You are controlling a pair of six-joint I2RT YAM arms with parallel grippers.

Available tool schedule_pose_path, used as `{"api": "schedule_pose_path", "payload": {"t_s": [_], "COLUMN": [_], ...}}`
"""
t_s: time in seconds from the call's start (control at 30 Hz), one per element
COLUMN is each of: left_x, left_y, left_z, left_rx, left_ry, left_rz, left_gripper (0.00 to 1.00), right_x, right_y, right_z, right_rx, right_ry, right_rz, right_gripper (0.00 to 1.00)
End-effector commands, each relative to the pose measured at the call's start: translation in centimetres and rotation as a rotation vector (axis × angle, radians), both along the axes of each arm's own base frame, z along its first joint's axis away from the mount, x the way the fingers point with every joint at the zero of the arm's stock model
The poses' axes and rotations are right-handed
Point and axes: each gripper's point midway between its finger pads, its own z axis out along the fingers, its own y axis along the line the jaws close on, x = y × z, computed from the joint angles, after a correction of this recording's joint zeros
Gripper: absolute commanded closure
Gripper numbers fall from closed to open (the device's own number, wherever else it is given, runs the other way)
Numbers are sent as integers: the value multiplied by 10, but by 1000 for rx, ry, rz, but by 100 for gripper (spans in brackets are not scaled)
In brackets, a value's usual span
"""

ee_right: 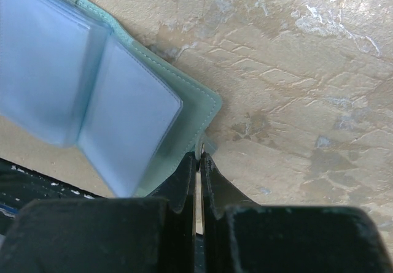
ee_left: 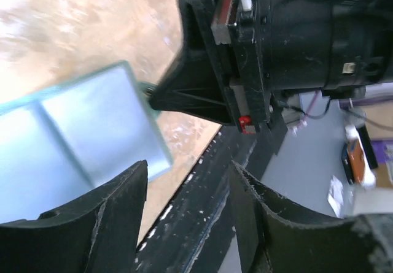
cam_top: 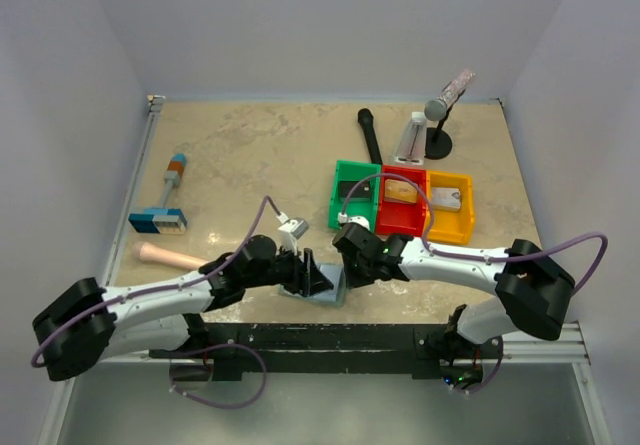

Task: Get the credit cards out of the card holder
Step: Remove the credit card from the card holder.

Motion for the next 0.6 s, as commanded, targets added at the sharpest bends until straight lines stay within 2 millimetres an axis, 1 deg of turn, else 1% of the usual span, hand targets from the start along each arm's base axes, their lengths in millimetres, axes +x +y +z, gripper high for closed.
{"api": "schedule_pose_path", "payload": {"t_s": [0.0,0.07,0.13,0.17,0.27,0.4,0.43,0.57], "left_x": [28,32,32,29,25,23,22,17], "left_y": [42,59,67,73,78,87,88,91], "left_z": [-7,-17,-26,-36,-46,-51,-51,-52], "left_rx": [85,141,181,225,260,293,295,305], "left_ry": [-65,-47,-26,2,39,56,55,57], "left_rz": [251,322,347,353,363,391,394,375], "left_gripper": [39,38,36,36,32,29,25,24], "right_x": [1,0,0,1,0,0,0,0], "right_y": [-1,-2,-1,-1,-1,-3,-4,-3], "right_z": [3,2,1,1,1,1,1,1], "right_rx": [17,14,15,16,12,12,11,12], "right_ry": [-13,-11,-7,-6,-5,-6,-7,-9], "right_rz": [2,5,6,5,6,5,5,6], "right_gripper": [100,100,100,100,100,100,100,100]}}
